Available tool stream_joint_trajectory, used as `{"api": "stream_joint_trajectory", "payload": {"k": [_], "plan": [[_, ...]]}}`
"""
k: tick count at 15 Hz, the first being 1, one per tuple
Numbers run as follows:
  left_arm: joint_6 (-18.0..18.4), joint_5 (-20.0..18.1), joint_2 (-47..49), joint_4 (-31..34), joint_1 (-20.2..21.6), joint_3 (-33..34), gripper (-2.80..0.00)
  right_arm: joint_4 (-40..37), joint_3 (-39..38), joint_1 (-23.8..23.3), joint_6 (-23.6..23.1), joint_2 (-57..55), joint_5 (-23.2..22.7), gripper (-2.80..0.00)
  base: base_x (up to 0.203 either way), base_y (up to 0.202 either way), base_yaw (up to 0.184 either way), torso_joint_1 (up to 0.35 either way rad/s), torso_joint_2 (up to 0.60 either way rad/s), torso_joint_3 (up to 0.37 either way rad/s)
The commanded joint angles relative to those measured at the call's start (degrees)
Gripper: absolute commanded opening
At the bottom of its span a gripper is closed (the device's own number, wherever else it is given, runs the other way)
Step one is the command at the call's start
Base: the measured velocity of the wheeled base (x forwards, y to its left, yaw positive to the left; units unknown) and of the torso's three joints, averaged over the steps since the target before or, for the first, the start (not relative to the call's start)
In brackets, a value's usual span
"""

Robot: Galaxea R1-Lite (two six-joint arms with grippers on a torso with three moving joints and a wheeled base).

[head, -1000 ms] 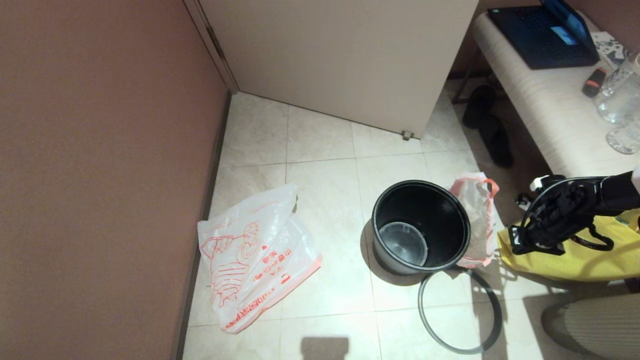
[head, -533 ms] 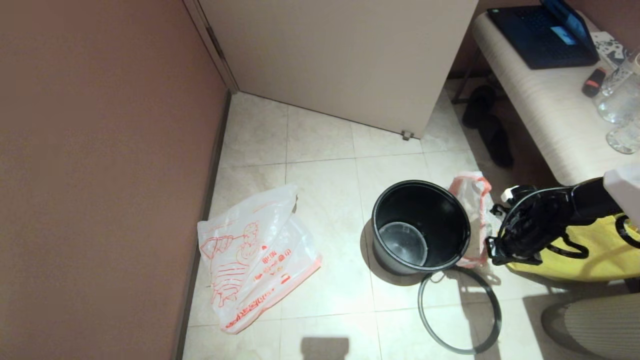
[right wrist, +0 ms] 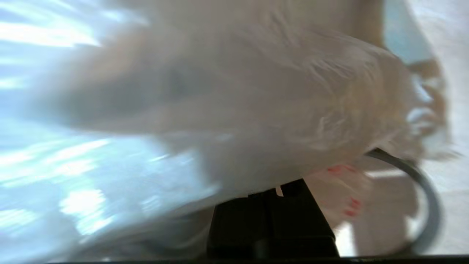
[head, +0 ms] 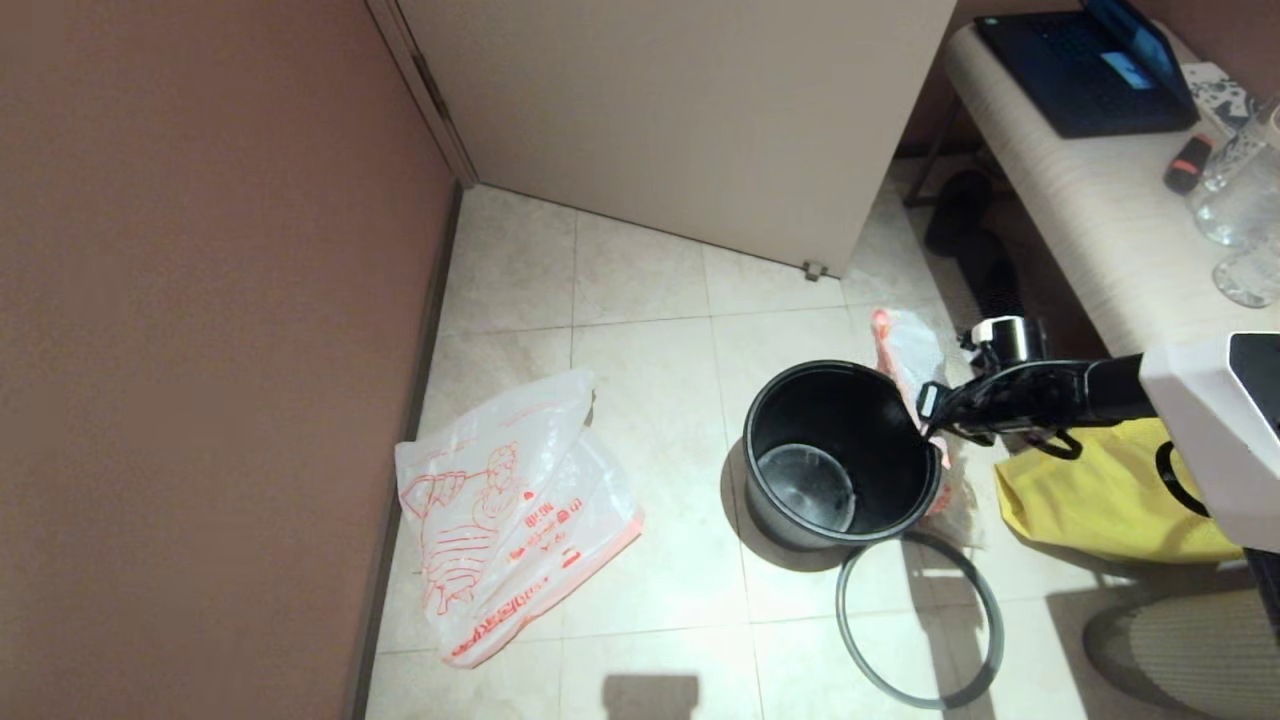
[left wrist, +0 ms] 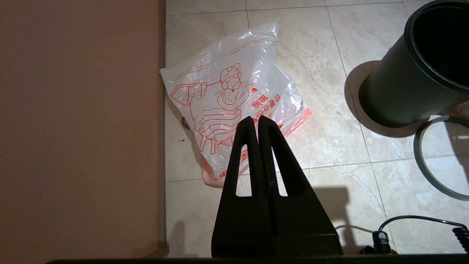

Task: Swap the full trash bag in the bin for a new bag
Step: Pick up a new trash bag

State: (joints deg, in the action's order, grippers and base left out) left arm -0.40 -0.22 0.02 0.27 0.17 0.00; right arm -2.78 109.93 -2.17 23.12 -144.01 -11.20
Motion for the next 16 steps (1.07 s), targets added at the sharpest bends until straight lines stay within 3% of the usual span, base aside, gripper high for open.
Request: {"api": "stream_joint_trajectory", "payload": {"k": [1,6,10,12,16], "plan": [[-0.04,-0.01,0.06,0.0,0.0,0.0,-2.8,1.1,3.8,0.66,2.0,-0.38,-1.73,-2.8,0.0,0.0,0.0,0.0,0.0,0.0],[-0.04,-0.04,0.06,0.0,0.0,0.0,-2.8,-3.16,1.2,-0.6,4.92,8.03,0.58,-2.8,0.0,0.0,0.0,0.0,0.0,0.0],[-0.04,-0.04,0.06,0.0,0.0,0.0,-2.8,-12.43,-9.95,-2.82,4.76,21.99,0.59,-2.8,0.0,0.0,0.0,0.0,0.0,0.0],[-0.04,-0.03,0.06,0.0,0.0,0.0,-2.8,-15.42,-15.5,-0.97,2.87,27.79,0.22,-2.8,0.0,0.0,0.0,0.0,0.0,0.0],[-0.04,0.03,0.06,0.0,0.0,0.0,-2.8,-20.09,-16.29,5.33,2.07,28.15,-2.23,-2.8,0.0,0.0,0.0,0.0,0.0,0.0]]}}
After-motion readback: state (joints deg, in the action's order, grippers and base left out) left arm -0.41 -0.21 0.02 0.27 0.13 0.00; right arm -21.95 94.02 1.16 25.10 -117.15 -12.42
